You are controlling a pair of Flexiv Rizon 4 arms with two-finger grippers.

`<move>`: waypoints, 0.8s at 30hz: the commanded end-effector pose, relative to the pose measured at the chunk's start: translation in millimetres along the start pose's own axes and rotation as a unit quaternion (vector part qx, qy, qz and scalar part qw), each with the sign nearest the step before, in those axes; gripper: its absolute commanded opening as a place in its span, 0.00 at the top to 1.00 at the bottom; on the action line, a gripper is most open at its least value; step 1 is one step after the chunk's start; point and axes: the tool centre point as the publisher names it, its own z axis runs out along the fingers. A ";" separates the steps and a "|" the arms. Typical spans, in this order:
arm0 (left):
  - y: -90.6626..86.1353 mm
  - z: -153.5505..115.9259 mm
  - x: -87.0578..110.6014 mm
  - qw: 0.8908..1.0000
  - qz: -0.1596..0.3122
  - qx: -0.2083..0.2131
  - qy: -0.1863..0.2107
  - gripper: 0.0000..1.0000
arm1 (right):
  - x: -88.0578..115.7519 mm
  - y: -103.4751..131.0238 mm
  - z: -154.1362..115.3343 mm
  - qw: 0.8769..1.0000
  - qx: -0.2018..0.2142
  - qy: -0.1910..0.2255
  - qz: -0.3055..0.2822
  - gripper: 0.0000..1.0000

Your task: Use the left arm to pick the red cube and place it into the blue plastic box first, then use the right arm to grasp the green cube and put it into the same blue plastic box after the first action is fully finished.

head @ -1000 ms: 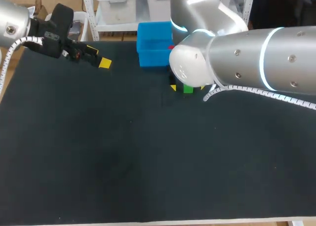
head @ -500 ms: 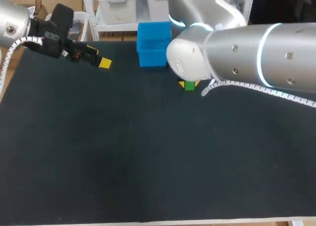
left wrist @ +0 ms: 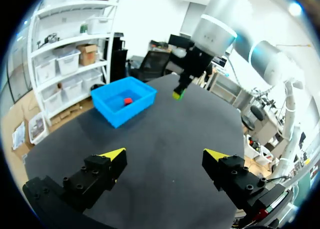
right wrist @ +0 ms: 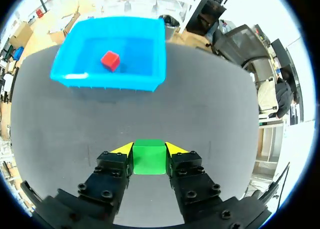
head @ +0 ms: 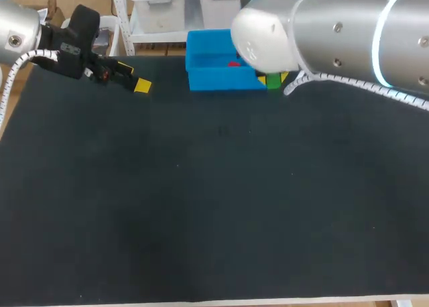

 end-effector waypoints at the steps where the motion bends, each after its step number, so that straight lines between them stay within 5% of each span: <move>1: 0.4 -0.1 1.7 1.000 0.001 0.001 -0.003 0.00 | 0.1 -14.6 -33.1 0.999 -0.011 -0.029 -0.004 1.00; 12: 0.4 -0.1 1.7 1.000 0.001 0.001 -0.003 0.00 | -27.5 -23.6 -75.4 0.995 -0.046 -0.070 -0.047 1.00; 24: 0.4 -0.1 1.7 1.000 0.001 0.001 -0.003 0.00 | -56.2 -29.0 -85.3 0.973 -0.184 -0.114 -0.078 1.00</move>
